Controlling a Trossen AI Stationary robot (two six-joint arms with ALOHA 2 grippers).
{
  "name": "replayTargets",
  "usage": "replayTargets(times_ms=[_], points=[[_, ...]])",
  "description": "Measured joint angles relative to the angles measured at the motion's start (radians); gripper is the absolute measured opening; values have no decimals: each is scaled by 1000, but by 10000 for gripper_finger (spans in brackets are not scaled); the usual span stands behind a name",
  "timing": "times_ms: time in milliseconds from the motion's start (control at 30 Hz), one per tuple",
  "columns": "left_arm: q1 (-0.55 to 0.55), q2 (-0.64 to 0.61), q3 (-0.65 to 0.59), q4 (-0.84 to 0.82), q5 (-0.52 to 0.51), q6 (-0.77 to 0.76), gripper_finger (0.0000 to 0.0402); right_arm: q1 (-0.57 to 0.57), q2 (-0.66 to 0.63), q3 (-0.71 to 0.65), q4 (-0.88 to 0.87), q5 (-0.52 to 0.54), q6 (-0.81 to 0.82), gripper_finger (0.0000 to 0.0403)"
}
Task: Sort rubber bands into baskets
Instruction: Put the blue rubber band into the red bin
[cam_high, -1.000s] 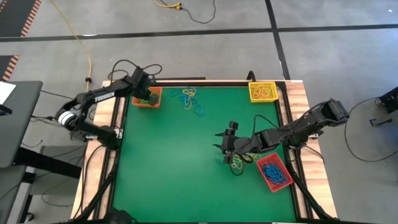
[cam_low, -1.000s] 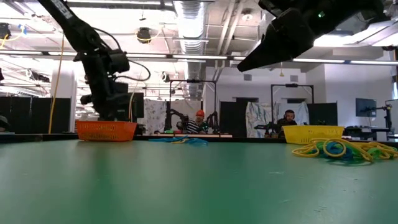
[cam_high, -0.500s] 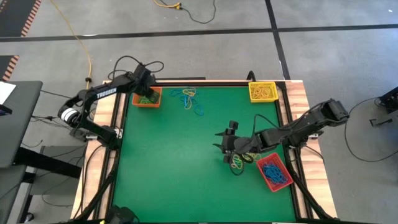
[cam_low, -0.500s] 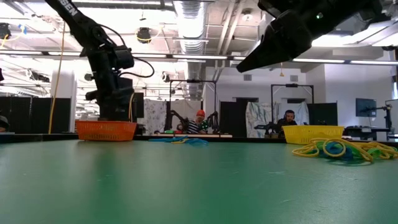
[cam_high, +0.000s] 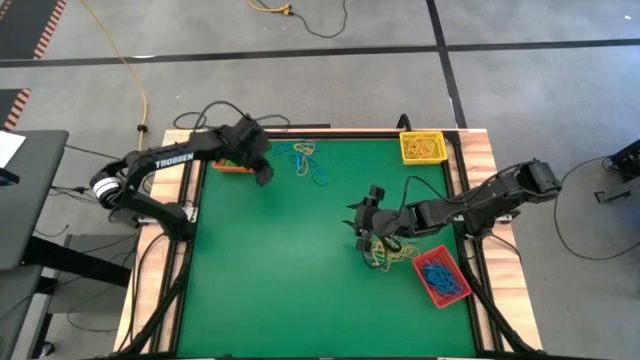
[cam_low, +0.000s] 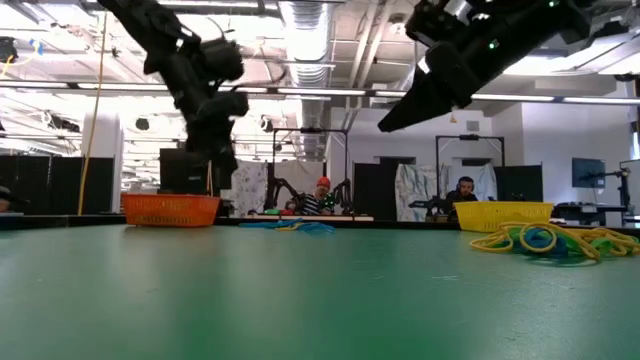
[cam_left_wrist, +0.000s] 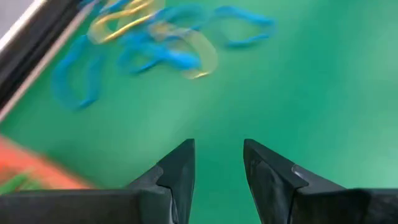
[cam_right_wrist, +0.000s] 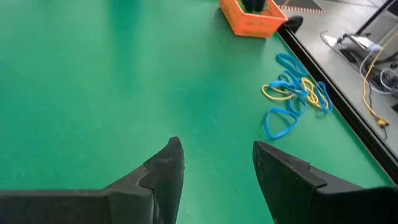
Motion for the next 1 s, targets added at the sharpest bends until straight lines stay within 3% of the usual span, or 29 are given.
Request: replayTargets(times_ms=[200,567,833,1000], points=[[-237,-18,0,110,-41,-33,125,-24,55,0,5,-29,12,220],[-626,-18,0,278,-311,-40,125,-82,233,0,180,-42,-20,221],[-790,-18,-1,322,-477,-40,125,-158,244,0,255,-161,-34,221],[-837,-17,-88,445,-518,-54,125,-215,244,0,273,-224,-35,221]])
